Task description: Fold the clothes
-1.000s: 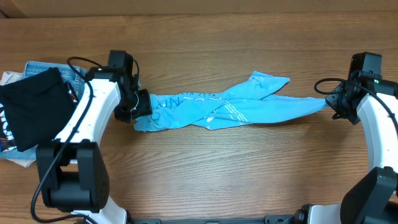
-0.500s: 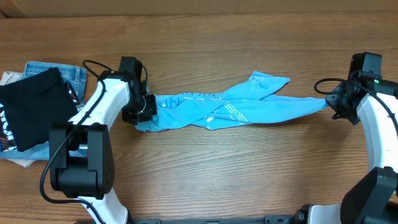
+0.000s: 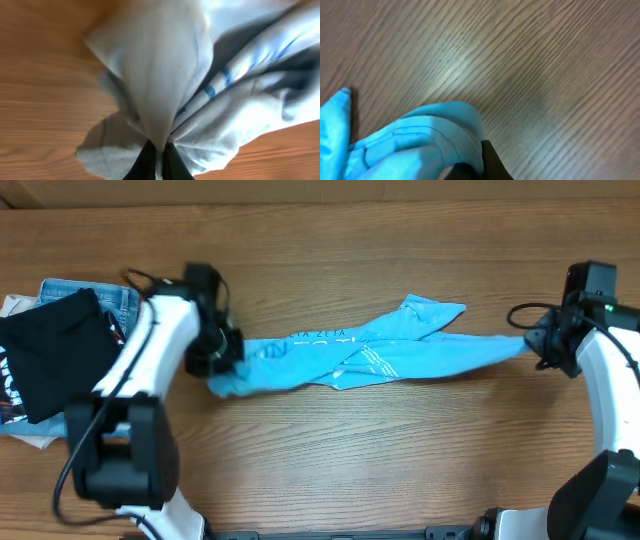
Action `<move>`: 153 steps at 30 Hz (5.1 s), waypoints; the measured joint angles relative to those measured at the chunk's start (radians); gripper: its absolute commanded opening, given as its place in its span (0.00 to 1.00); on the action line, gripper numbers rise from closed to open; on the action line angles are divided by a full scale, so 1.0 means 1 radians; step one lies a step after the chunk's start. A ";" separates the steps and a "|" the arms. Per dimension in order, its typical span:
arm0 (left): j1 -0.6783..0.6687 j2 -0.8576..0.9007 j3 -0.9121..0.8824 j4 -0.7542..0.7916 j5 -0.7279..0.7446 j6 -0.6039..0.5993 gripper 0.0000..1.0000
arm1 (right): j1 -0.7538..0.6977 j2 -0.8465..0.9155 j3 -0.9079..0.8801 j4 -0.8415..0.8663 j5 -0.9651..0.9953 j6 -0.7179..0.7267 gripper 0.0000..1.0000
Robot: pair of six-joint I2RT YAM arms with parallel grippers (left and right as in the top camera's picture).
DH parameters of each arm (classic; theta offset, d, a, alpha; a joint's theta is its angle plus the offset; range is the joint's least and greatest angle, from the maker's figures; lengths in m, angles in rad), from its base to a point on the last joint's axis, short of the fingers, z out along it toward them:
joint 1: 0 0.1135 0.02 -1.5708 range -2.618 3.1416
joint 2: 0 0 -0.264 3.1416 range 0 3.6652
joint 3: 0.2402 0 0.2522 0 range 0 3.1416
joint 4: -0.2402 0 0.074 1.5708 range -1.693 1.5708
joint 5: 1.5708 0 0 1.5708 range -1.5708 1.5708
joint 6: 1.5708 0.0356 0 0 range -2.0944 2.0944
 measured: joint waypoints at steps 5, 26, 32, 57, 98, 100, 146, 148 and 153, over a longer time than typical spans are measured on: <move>0.122 -0.137 0.270 -0.033 0.056 0.001 0.04 | -0.019 0.000 0.230 -0.115 -0.018 -0.014 0.04; 0.361 -0.269 0.449 -0.121 0.264 -0.019 0.04 | -0.022 -0.093 0.435 -0.177 -0.077 -0.089 0.04; 0.340 -0.268 0.448 0.056 0.276 -0.020 0.04 | -0.022 -0.090 0.435 -0.050 -0.192 -0.144 0.04; 0.129 -0.267 0.355 -0.200 0.302 0.009 0.04 | -0.022 0.170 0.387 -0.293 -0.147 -0.314 0.17; 0.034 -0.254 -0.102 -0.447 -0.187 -0.154 0.04 | 0.430 0.348 0.335 0.115 -0.430 -0.304 0.56; 0.034 -0.254 -0.102 -0.449 -0.199 -0.158 0.04 | 0.468 0.375 0.335 0.158 -0.431 -0.302 0.59; 0.027 -0.254 -0.103 -0.201 -0.181 -0.160 0.07 | 0.534 0.632 0.513 0.108 -0.252 -0.174 0.04; 0.027 -0.254 -0.104 -0.146 -0.171 -0.161 0.08 | 0.512 0.589 0.593 -0.007 -0.233 -0.175 0.04; 0.027 -0.254 -0.104 -0.047 -0.145 -0.161 0.08 | 0.470 0.428 0.702 -0.305 -0.187 -0.177 0.04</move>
